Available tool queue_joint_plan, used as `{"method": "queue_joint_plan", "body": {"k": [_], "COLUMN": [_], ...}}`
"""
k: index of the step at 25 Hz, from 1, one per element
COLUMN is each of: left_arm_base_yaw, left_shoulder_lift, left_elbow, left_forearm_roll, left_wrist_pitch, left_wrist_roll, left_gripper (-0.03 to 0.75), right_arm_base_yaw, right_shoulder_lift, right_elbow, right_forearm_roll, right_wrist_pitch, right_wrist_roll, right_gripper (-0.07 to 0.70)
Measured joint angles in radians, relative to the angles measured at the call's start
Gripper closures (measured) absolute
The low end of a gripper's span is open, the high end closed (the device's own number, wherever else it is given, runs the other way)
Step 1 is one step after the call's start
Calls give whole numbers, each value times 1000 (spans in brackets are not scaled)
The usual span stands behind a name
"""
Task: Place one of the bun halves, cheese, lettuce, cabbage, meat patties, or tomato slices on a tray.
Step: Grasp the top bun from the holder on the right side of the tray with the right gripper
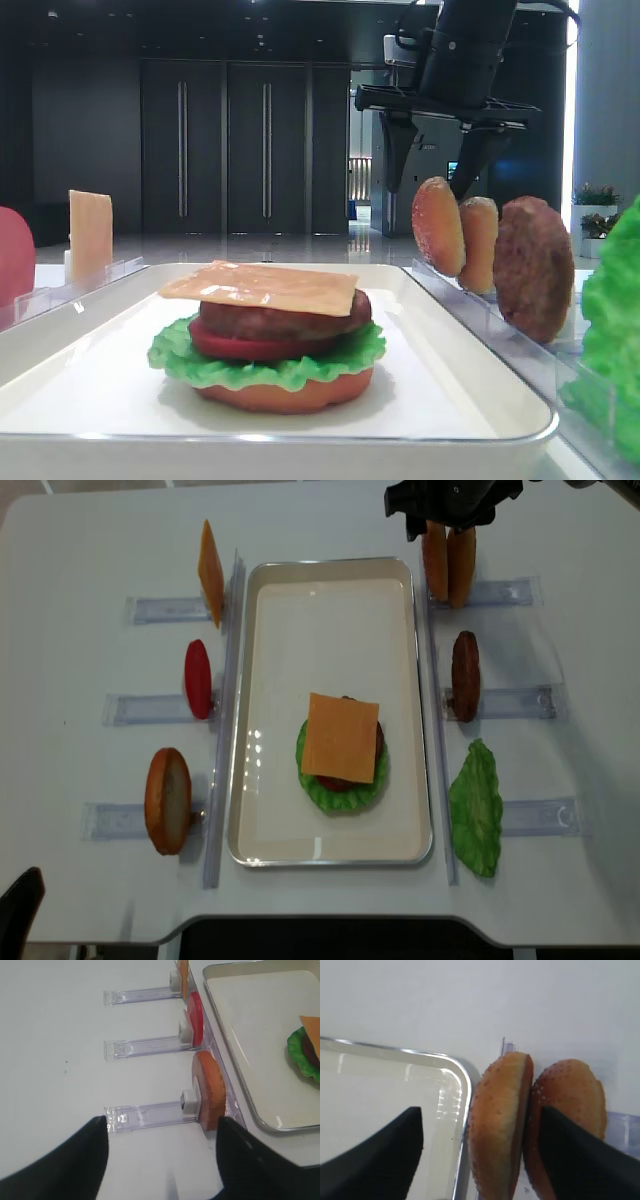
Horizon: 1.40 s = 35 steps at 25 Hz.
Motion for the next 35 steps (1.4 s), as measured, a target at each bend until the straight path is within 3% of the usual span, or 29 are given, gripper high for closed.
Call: {"method": "queue_joint_plan", "body": {"k": [35], "left_arm_base_yaw": [0], "left_shoulder_lift": [0], "left_elbow": [0], "left_forearm_roll": [0], "left_wrist_pitch": [0], "left_wrist_roll": [0], "left_gripper": [199], "right_arm_base_yaw": [0], "right_shoulder_lift": [35], "right_elbow": [0], "right_forearm_roll": [0], "right_wrist_pitch": [1], "right_wrist_roll": [0], "right_gripper": [284]}}
